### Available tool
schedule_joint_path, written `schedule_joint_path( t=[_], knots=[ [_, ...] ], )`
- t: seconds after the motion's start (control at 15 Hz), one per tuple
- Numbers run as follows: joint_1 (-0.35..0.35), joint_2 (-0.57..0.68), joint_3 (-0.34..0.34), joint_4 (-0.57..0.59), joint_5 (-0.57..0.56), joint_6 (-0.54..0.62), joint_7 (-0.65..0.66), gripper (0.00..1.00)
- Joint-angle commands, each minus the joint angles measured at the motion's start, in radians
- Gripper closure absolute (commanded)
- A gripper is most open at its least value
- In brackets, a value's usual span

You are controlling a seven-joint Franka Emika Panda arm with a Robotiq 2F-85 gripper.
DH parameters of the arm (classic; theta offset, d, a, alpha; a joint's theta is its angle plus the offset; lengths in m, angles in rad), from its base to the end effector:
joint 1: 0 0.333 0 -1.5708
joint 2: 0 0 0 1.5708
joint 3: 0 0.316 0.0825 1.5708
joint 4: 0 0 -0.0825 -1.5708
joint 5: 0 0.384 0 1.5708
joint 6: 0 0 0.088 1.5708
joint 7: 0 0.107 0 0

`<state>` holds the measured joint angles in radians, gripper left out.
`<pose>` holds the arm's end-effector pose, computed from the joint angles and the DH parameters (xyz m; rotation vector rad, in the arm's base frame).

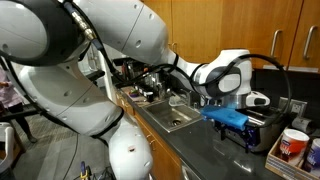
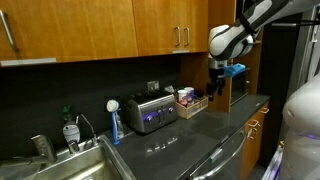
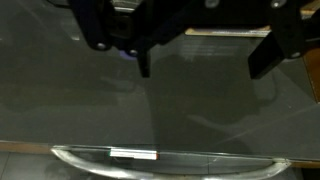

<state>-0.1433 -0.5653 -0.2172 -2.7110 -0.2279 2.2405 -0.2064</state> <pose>0.3422 -0.1318 0.4018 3.0491 0.0117 0.1064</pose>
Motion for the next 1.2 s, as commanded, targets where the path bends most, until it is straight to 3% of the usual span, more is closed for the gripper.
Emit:
schedule_joint_path(
  t=[0.0, 1.13],
  knots=[
    [-0.013, 0.001, 0.013, 0.001, 0.009, -0.001, -0.007, 0.00],
    [-0.011, 0.022, 0.019, 0.004, 0.021, 0.007, 0.020, 0.00]
  ],
)
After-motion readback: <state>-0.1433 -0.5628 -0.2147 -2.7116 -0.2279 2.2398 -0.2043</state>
